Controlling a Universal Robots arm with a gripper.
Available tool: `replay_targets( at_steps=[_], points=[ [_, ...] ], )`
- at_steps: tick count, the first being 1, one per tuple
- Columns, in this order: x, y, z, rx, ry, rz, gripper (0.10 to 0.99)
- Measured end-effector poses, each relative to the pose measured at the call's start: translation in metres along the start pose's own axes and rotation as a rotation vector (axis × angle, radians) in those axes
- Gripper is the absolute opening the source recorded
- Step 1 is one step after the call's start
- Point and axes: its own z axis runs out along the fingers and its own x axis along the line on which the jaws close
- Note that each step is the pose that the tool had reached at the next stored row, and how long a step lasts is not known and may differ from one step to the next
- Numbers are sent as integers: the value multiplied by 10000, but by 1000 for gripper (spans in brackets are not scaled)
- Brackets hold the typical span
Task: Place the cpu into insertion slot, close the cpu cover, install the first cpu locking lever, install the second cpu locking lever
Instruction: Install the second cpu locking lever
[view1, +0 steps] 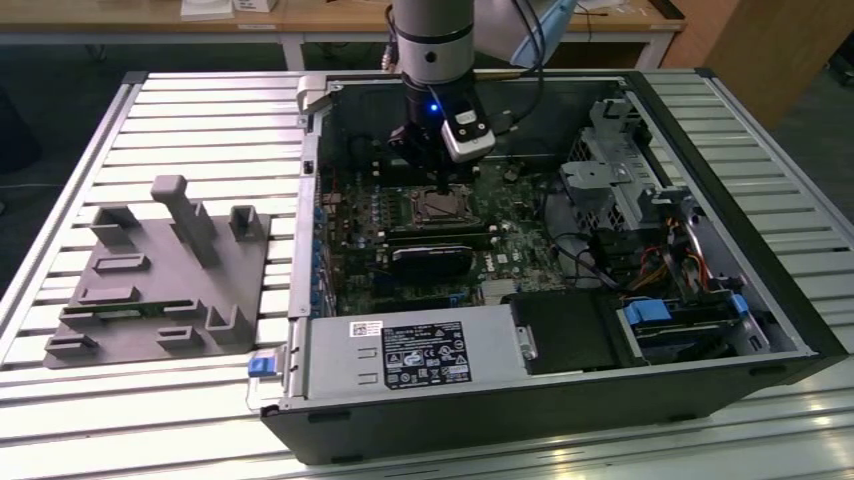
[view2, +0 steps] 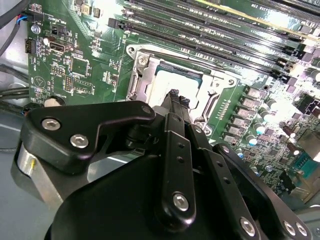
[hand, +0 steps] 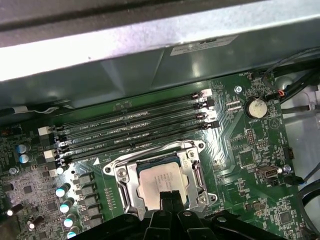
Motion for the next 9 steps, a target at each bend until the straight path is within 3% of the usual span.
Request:
replay_targets(
  at_steps=[9],
  points=[
    [-6,-21,0,1,1,-1,106]
  ],
)
